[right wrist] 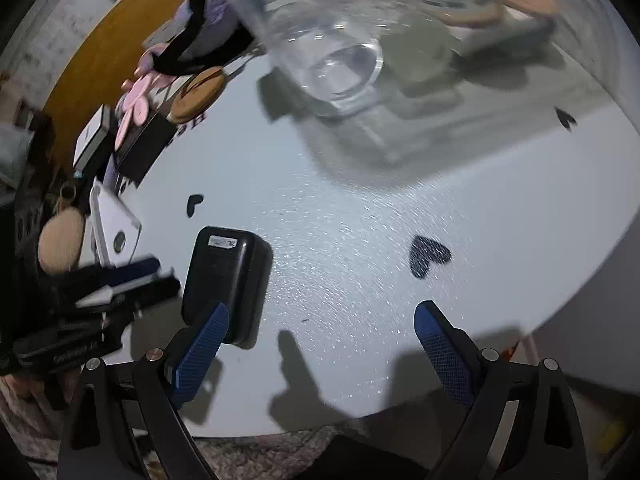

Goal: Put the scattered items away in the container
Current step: 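Bring the black case toward the right tool while the right tool approaches, then close the right tool on the black case held by the left tool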

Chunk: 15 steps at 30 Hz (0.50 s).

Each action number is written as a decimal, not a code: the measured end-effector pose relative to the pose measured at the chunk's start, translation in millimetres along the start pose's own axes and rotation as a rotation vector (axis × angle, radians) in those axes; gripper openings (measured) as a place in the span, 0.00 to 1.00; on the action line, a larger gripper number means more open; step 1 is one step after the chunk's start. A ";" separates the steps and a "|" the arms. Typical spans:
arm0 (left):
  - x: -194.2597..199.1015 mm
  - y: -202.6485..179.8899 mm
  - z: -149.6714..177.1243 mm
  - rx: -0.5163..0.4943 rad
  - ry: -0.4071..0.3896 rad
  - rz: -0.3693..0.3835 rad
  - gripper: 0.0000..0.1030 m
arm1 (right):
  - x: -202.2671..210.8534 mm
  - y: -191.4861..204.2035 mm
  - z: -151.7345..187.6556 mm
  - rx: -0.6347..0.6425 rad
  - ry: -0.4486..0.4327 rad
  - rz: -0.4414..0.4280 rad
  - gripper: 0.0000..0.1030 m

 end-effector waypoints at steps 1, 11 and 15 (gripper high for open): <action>-0.1 -4.8 -0.1 -0.004 -0.002 0.017 0.45 | -1.6 0.3 -2.6 -0.023 -0.003 -0.002 0.92; -34.7 -53.5 -10.0 -0.127 0.037 -0.137 0.67 | 7.9 -41.2 -2.2 -0.137 -0.016 0.016 0.92; -41.3 -63.6 -10.9 -0.225 0.027 -0.211 0.61 | 9.5 -54.5 -2.9 -0.174 -0.012 0.003 0.92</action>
Point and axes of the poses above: each gripper's, at about its wrist camera, not at the fingertips, and x roughly against the way its jaws point, y to its left, z to its underside, the point moved 3 cm from there along -x, roughly the way its jaws point, and after that the axes turned 14 degrees about -x, right-handed, at the moved point
